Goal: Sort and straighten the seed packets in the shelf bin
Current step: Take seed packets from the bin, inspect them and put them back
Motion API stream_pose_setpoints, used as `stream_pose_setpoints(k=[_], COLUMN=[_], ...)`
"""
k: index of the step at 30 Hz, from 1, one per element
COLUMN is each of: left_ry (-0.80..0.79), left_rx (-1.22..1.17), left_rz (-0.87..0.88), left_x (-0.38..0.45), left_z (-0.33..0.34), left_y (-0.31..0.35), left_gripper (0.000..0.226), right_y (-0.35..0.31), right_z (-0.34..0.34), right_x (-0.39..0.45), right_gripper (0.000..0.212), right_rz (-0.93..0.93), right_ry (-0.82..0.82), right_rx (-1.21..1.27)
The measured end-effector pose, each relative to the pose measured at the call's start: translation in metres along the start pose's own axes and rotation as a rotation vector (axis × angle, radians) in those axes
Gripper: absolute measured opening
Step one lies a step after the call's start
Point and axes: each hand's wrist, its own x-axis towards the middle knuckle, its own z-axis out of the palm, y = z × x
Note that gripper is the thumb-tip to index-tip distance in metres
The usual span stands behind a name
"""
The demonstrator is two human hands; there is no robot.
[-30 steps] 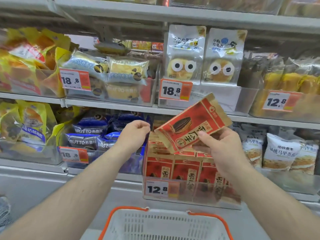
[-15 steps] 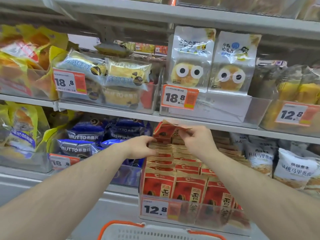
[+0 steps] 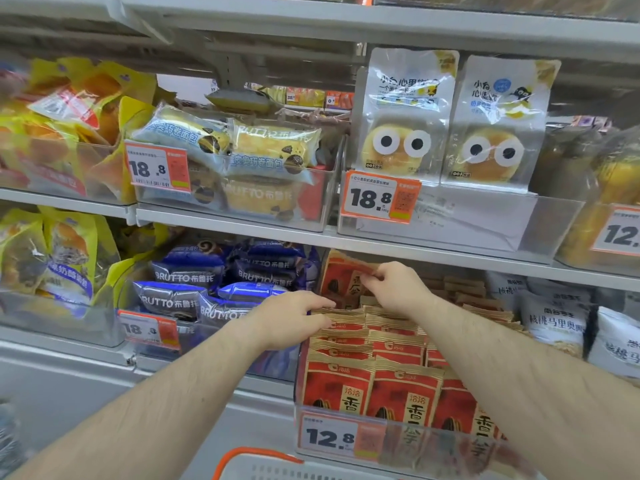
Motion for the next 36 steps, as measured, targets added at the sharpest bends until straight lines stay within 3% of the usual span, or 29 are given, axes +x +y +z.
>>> stream_pose_setpoints(k=[8,14,18,22,25,31,36], left_ry=[0.035,0.100,0.135,0.108,0.098,0.026,0.063], left_rx=[-0.001,0.055,0.102,0.163,0.226,0.305,0.295], left_rz=[0.058,0.084,0.113,0.123,0.125,0.101,0.142], left_x=[-0.001,-0.002,0.003,0.010,0.015,0.027,0.026], left_z=[0.004,0.002,0.005,0.006,0.004,-0.002,-0.005], left_y=[0.000,0.003,0.004,0.002,0.002,0.008,0.010], left_gripper=[0.040,0.028,0.024,0.031,0.034,0.040,0.028], right_y=[-0.001,-0.006,-0.002,-0.003,-0.007,-0.009,-0.009], right_z=[0.013,0.016,0.011,0.012,0.015,0.013,0.012], right_x=[0.024,0.029,0.027,0.023,0.024,0.024,0.029], right_gripper=[0.030,0.015,0.002,0.027,0.039,0.037,0.034], right_rz=[0.109,0.040,-0.036,-0.195,-0.196,-0.136,-0.108], right_ry=[-0.163,0.056,0.064,-0.036,-0.141,-0.314,-0.397], right_rx=[-0.307,-0.333,-0.355,-0.377,-0.387,-0.352,-0.414])
